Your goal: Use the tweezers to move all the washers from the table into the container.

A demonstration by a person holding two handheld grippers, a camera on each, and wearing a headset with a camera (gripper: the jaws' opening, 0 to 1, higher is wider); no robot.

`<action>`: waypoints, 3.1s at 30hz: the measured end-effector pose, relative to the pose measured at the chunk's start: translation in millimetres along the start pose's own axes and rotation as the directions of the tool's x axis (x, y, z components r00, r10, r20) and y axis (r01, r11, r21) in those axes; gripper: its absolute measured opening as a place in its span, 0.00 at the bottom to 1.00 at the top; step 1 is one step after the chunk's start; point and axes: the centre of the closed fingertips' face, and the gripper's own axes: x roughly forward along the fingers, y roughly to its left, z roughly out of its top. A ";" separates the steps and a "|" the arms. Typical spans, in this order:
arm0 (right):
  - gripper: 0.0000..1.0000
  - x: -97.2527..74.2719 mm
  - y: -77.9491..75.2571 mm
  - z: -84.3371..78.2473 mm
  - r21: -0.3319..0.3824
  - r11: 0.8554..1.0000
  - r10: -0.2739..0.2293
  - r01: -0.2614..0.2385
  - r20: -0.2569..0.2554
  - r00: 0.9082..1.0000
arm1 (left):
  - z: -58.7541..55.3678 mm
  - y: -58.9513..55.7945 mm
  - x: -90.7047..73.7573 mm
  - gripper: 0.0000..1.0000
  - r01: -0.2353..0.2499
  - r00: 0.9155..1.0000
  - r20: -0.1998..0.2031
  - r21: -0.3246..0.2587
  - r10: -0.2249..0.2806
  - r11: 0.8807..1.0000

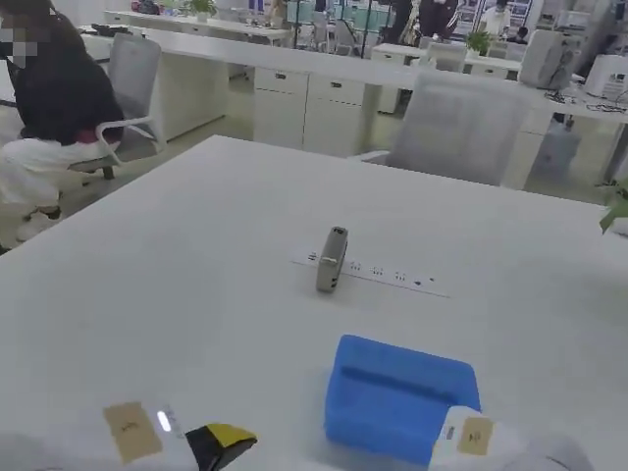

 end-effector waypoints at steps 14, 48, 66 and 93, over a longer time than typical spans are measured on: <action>0.03 11.8 -43.0 1.2 0.097 0.992 -0.079 0.078 0.002 0.997 | -39.0 -0.3 -3.4 0.72 -0.163 0.984 -0.070 -0.018 0.161 0.986; 0.01 -16.4 9.1 -49.8 0.043 0.998 0.067 -0.056 -0.354 0.933 | -48.9 5.1 -4.4 0.70 -0.189 0.976 -0.105 0.046 0.193 0.981; 0.01 5.0 -0.5 -40.5 0.064 0.997 -0.033 0.041 -0.126 0.991 | -52.6 9.3 -4.6 0.66 -0.202 0.971 -0.121 0.047 0.207 0.978; 0.03 7.3 -34.7 12.1 0.230 0.960 -0.199 0.160 0.157 0.967 | -53.1 15.5 -6.9 0.70 -0.239 0.961 -0.126 0.066 0.246 0.969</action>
